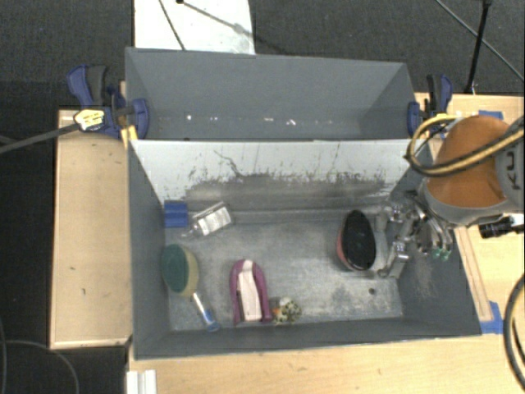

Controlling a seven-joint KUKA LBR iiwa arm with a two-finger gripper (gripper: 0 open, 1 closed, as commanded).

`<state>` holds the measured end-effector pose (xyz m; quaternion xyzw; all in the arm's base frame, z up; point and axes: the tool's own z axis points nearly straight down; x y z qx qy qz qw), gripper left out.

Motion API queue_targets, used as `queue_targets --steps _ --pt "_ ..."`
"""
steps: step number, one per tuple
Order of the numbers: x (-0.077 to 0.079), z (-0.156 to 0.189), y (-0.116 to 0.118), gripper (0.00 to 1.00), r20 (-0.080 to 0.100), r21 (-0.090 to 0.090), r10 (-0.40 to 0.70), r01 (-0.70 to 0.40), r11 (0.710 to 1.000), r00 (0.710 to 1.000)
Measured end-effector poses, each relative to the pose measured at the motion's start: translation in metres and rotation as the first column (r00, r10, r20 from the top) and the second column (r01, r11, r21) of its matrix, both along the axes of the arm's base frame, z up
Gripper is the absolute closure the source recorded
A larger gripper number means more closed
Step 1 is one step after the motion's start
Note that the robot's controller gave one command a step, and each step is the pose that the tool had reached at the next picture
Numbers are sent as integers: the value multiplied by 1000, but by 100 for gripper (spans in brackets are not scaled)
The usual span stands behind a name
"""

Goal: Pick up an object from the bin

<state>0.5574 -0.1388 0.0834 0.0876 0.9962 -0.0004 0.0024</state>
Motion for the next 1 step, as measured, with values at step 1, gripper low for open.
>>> queue_targets --steps 1 --pt "-3 -13 53 0 -4 4 -224 224 975 975"
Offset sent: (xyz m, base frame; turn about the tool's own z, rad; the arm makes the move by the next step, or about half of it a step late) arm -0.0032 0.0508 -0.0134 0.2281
